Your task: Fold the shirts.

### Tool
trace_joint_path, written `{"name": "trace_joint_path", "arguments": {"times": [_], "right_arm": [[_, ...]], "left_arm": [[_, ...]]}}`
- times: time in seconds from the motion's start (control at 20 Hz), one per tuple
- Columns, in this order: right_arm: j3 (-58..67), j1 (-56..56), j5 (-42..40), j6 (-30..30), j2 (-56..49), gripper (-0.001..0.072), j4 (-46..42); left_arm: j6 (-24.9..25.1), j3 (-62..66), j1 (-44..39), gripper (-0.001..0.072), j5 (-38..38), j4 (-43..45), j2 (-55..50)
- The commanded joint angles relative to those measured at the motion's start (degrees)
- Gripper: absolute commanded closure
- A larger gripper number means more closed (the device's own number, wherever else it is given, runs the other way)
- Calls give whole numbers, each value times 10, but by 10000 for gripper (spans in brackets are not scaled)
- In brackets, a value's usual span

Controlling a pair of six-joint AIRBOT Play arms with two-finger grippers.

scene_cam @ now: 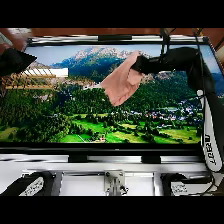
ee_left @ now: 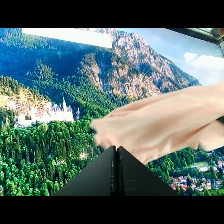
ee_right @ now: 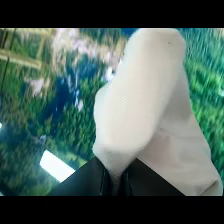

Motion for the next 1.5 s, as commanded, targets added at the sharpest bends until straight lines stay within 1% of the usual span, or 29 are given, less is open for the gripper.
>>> {"name": "trace_joint_path", "arguments": {"times": [0.0,0.25,0.4,0.5,0.7,0.8,0.9,0.95,1.1,1.25,1.35,1.45], "right_arm": [[52,-34,5,0,-1,646,-17],[52,-157,2,27,-1,646,-68],[52,-234,-21,66,-1,645,-122],[51,-279,-54,106,-1,645,-172],[45,-344,-151,166,-1,645,-274],[21,-376,-196,198,0,646,-290],[-20,-401,-228,215,5,646,-293],[-51,-413,-227,229,16,646,-299],[-163,-440,-197,275,62,646,-283],[-283,-443,-180,292,105,646,-254],[-366,-442,-155,306,136,646,-226],[-435,-442,-128,320,171,646,-217]], "left_arm": [[0,0,0,675,-1,0,0],[0,0,0,675,-2,0,0],[1,0,0,675,-11,0,0],[1,0,0,675,-26,0,0],[1,0,0,675,-37,1,0],[1,0,0,674,-37,5,0],[1,0,0,674,-37,7,0],[1,0,0,675,-37,7,0],[3,0,0,674,-36,7,0],[12,0,0,675,-36,10,-2],[12,0,0,674,-36,15,-2],[12,0,0,674,-36,16,-2]]}}
